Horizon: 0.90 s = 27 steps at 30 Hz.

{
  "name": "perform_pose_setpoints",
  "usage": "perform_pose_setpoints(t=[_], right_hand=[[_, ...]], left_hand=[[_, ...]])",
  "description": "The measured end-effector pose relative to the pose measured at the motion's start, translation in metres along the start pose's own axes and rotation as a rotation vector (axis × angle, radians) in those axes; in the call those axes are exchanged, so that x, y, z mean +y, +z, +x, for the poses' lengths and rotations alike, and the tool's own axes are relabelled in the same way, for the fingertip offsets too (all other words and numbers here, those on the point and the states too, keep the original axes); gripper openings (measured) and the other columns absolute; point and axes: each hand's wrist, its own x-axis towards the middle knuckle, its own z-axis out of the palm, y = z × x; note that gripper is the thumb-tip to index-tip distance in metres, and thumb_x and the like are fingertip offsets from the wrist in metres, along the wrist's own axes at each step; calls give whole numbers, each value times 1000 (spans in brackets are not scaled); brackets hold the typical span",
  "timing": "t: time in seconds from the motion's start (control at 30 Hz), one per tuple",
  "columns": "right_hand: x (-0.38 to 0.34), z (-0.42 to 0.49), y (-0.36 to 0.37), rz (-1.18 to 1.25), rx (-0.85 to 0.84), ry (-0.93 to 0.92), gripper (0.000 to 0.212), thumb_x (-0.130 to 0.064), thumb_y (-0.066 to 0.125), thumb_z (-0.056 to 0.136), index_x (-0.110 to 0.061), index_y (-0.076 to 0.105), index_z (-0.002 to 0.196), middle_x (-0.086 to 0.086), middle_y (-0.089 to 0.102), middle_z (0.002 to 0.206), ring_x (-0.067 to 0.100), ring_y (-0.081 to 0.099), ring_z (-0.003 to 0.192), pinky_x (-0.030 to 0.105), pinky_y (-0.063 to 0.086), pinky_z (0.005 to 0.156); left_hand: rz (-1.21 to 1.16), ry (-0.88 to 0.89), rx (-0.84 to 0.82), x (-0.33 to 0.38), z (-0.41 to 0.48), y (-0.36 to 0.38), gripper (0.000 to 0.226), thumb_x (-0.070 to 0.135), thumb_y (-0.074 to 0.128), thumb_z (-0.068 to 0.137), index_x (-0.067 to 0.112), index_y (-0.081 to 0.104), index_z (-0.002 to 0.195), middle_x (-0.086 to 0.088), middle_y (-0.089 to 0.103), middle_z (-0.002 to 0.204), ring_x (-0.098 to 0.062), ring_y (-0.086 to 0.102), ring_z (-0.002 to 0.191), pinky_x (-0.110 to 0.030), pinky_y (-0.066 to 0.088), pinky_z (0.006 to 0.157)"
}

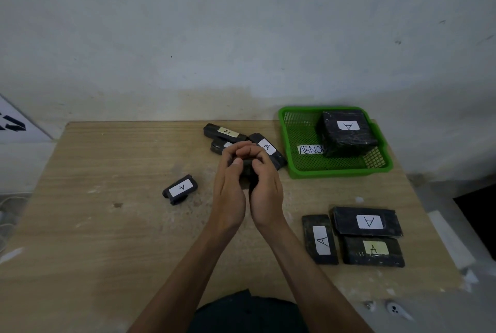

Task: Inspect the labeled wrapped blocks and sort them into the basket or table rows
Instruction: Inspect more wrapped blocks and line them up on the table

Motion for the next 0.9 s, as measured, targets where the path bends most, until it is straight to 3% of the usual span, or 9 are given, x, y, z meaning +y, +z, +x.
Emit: perform_pose_setpoints(t=[0.13, 0.27, 0.37, 0.43, 0.5, 0.57, 0.67, 0.73, 0.9], right_hand=[[-1, -2, -10, -103, -231, 61, 45, -6, 37, 82, -20, 55, 121, -2, 59, 120, -1, 57, 109, 17, 47, 88], [2, -3, -25, -511, -380, -65, 55, -17, 58, 87, -12, 44, 140, 4, 49, 141, 12, 46, 130, 31, 45, 104], [-4, -1, -31, -493, -306, -96, 57, -23, 68, 79, -10, 52, 132, 1, 55, 132, 11, 54, 120, 24, 51, 90], [-10, -1, -35, -448, -279, -92, 53, -19, 73, 76, -15, 55, 126, -1, 58, 127, 9, 57, 115, 23, 52, 85], [-18, 0, -40, -431, -262, -99, 50, -19, 76, 74, -21, 58, 121, -5, 60, 122, 11, 59, 112, 28, 55, 85], [-26, 2, -44, -435, -258, -113, 48, -16, 79, 73, -24, 59, 116, -6, 62, 116, 14, 61, 109, 31, 56, 84], [-34, 5, -47, -523, -311, -151, 50, -14, 83, 69, -20, 60, 112, -3, 61, 113, 14, 62, 105, 30, 56, 84], [-38, 7, -48, -603, -340, -174, 49, -16, 86, 66, -16, 61, 109, -3, 62, 110, 12, 62, 102, 27, 56, 82], [-43, 11, -49, -694, -348, -272, 41, -14, 84, 68, -10, 64, 104, 0, 64, 102, 11, 63, 94, 30, 56, 80]], left_hand=[[-51, -6, 4, 1, 15, -13, 30, 25, 33, 86, 21, 49, 111, -1, 63, 107, -2, 59, 93, -15, 48, 77], [-91, 7, -58, 0, 16, -32, 38, 38, 26, 91, 21, 42, 121, -3, 62, 111, -6, 64, 90, -22, 53, 68], [-79, 3, -219, -4, 13, -40, 55, 28, 37, 87, -1, 29, 134, 3, 59, 117, -10, 61, 105, -31, 55, 77], [4, -76, -287, -2, 16, -46, 71, 28, 50, 69, 3, 32, 133, -4, 54, 121, -22, 51, 121, -36, 51, 87], [220, -27, -344, -3, 13, -55, 73, 27, 54, 62, 12, 39, 132, -4, 51, 128, -22, 44, 129, -34, 45, 97], [451, 137, -446, -7, 8, -59, 62, 25, 57, 74, 14, 43, 133, 0, 53, 130, -15, 48, 125, -35, 42, 102], [605, 242, -422, -11, 10, -61, 49, 33, 62, 82, 15, 52, 127, 4, 59, 121, -10, 55, 114, -41, 47, 96], [670, 252, -421, -11, 11, -61, 51, 35, 64, 82, 18, 52, 127, 5, 59, 123, -9, 54, 113, -37, 48, 96], [755, 331, -397, -10, 11, -59, 48, 16, 69, 83, 15, 51, 128, 2, 57, 125, -9, 52, 113, -25, 43, 95]])
